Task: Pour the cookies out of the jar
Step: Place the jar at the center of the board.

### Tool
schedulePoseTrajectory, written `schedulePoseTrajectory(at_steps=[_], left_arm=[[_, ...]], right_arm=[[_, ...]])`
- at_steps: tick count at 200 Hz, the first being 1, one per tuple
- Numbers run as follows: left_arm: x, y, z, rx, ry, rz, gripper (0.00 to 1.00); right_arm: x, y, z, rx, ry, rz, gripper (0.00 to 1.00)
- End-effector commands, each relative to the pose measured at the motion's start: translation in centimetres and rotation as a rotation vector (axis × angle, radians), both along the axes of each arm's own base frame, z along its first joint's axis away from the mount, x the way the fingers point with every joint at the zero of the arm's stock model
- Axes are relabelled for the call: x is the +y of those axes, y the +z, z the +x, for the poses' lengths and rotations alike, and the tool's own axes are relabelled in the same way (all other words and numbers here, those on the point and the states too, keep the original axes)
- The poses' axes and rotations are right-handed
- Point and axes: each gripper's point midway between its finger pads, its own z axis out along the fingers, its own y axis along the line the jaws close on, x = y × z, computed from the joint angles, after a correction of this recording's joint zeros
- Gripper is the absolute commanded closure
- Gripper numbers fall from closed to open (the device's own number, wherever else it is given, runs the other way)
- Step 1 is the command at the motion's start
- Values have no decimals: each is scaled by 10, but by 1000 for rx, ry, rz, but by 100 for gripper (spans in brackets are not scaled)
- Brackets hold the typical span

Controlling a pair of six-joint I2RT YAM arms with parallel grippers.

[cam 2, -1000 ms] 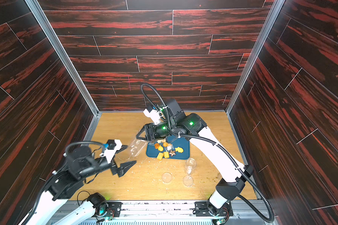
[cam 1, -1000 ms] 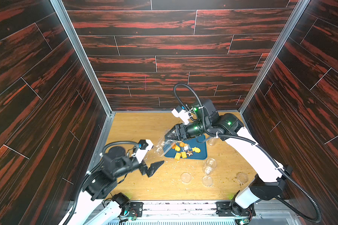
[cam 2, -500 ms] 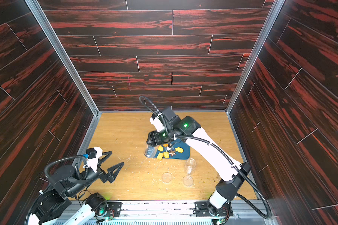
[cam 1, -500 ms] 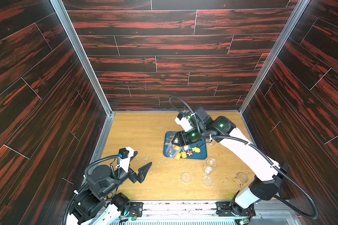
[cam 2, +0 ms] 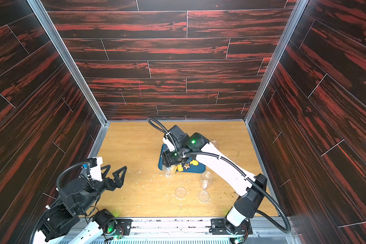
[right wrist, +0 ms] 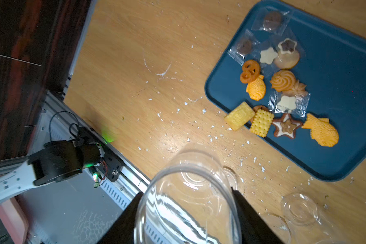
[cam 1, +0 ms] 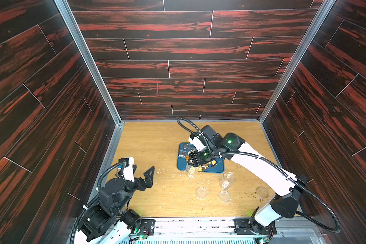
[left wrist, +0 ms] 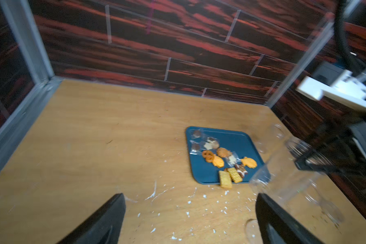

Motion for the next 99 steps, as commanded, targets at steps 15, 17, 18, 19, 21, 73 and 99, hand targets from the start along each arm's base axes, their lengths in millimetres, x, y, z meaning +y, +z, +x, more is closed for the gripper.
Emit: schedulePoseTrajectory(at_steps=[15, 17, 18, 19, 21, 73, 99], left_arm=[[39, -21, -1, 116, 278, -126, 0], [38, -22, -1, 122, 278, -129, 0], [38, -22, -1, 125, 277, -130, 0], [37, -22, -1, 128, 276, -134, 0], [36, -23, -1, 136, 274, -139, 0], [34, -30, -7, 295, 297, -121, 0], [42, -15, -9, 223, 308, -121, 0]], right_arm=[[-6, -3, -11, -62, 7, -33, 38], [-5, -4, -12, -66, 10, -36, 38], [-5, -5, -12, -66, 8, -39, 38], [-4, -5, -13, -69, 11, -39, 38], [-4, -6, -13, -71, 12, -42, 38], [6, -53, -21, -128, 4, -80, 38], [6, -74, -20, -144, -28, -90, 38]])
